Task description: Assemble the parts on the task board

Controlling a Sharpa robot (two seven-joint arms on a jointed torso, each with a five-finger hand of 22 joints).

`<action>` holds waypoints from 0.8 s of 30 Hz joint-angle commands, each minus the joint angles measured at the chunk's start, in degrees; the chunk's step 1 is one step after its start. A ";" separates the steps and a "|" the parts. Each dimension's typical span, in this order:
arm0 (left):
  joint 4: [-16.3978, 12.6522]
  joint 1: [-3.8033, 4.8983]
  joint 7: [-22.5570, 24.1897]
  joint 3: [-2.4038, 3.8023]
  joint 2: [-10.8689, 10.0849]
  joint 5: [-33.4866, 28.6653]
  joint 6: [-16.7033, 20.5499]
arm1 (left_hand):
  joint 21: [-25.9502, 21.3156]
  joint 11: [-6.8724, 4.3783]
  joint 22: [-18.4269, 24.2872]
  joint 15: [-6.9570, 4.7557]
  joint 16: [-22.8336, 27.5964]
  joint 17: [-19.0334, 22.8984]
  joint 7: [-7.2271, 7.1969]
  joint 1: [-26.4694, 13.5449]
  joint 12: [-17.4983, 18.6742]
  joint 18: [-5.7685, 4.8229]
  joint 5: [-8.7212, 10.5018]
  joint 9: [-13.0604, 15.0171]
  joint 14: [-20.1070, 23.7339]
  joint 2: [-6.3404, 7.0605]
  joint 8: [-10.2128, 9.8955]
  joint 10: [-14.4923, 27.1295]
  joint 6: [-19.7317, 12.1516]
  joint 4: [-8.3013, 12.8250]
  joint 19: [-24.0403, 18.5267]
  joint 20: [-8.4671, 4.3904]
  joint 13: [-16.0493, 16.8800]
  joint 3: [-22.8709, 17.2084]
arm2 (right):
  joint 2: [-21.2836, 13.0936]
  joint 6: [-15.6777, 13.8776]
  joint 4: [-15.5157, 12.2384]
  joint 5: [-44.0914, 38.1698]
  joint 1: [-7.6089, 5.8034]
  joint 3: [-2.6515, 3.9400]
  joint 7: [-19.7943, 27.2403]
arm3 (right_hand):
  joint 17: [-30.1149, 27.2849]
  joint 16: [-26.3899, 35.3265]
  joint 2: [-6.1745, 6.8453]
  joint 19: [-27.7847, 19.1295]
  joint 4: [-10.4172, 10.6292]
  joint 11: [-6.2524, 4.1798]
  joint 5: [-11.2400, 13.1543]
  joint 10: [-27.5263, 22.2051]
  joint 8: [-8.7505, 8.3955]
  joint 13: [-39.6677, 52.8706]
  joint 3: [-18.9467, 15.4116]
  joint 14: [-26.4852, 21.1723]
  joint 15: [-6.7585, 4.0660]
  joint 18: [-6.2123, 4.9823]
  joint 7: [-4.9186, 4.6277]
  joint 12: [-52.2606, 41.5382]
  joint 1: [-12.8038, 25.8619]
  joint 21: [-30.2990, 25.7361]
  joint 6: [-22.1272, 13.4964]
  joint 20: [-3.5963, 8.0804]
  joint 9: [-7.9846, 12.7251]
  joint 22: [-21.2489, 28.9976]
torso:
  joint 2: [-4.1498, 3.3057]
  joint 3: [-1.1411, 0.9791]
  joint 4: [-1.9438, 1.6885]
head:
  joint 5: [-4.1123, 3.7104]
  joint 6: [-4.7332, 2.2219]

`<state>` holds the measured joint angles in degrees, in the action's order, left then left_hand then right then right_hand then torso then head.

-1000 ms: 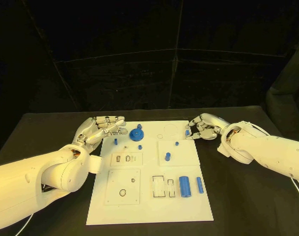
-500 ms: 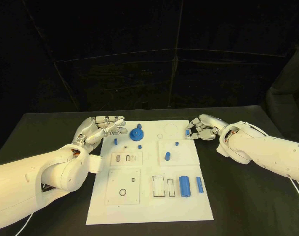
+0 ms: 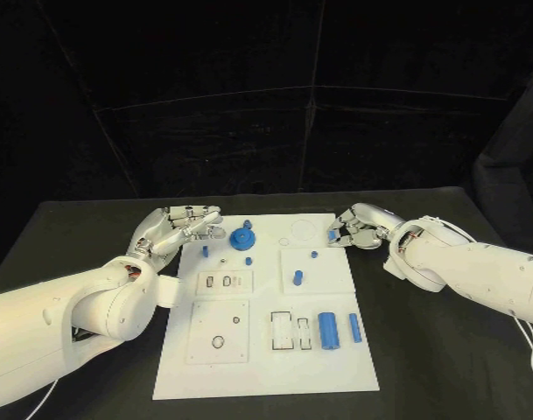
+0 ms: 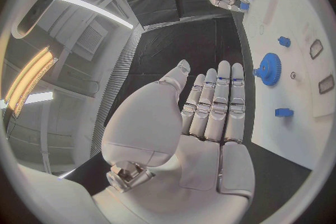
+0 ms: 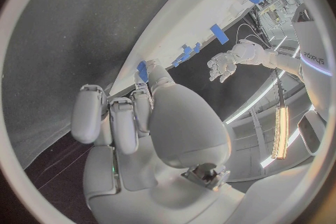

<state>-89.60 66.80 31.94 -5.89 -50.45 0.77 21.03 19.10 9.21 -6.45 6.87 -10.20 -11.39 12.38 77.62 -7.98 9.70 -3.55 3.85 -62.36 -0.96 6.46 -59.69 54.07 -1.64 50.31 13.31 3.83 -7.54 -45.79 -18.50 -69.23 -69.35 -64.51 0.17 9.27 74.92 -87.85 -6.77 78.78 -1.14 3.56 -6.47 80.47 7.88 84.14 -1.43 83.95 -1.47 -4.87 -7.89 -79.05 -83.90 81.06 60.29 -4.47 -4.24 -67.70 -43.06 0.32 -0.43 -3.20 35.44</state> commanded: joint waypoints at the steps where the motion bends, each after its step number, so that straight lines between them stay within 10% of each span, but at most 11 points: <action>1: -0.06 0.05 0.09 0.05 -0.02 0.31 -0.52 | -0.26 0.25 0.07 0.03 0.31 -0.08 0.21 -0.23 0.33 0.83 0.25 -0.06 -0.48 -0.22 -0.17 -0.10 0.12 0.43 0.37 0.07 -0.09 -0.05 | -0.15 -3.82 -0.64 0.47 -0.03 0.00 -0.20 | 11.32 -0.41 -1.40 0.75 -0.24 -1.75 -1.22 2.32 0.48 -4.68 0.69 5.21 -0.63 0.66 1.39 -0.76 -0.29 0.49 2.15 0.19 -0.50 -0.64 | 0.03 0.01 0.02 | -0.05 0.05; 12: -0.53 0.09 0.11 0.06 -0.46 0.31 -0.25 | -0.27 0.31 0.09 0.06 0.36 -0.11 0.29 -0.34 0.47 0.82 0.26 -0.08 -0.50 -0.20 -0.26 -0.01 0.06 0.44 0.39 0.08 -0.12 -0.06 | -2.80 -7.68 -9.25 1.31 -0.71 0.12 -8.11 | 11.85 -0.66 -0.85 1.24 0.56 -2.00 -1.47 2.89 0.12 -4.02 1.49 5.33 -0.89 0.84 1.65 -1.25 2.98 0.92 2.50 0.55 -0.52 -1.51 | 0.64 0.44 -0.04 | -0.12 -0.18; 24: 0.35 0.56 -0.11 0.07 -0.63 -0.85 -0.81 | -0.19 0.30 0.09 0.00 0.28 -0.24 0.25 -0.57 0.63 0.85 0.27 -0.08 -0.88 -0.23 -0.35 -0.03 0.06 0.43 0.58 0.05 -0.11 -0.10 | 2.16 -5.91 -16.95 -7.89 -1.94 0.13 -21.20 | 11.73 -0.60 -0.62 1.47 0.71 -1.97 -1.23 2.80 -0.22 -4.13 1.82 5.31 -0.89 0.92 1.59 -1.06 3.71 1.10 2.27 0.57 -0.44 -1.97 | 1.86 1.68 -1.04 | 1.14 0.99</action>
<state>-89.41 67.15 31.69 -5.89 -51.09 0.51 20.99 19.10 9.21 -6.41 6.88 -10.21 -11.57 12.38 77.62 -7.53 9.71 -3.55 3.84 -62.98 -0.96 6.46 -59.68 54.06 -1.49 50.51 13.51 3.79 -7.70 -44.01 -24.79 -85.68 -72.86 -66.31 0.28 -6.23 74.91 -88.22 -7.49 79.78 -0.90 3.26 -8.00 81.40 7.97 81.97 -0.02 83.95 -1.86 -4.88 -7.93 -80.15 -80.56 82.04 60.33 -3.89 -4.26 -69.58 -41.57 1.60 -1.06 -2.28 36.11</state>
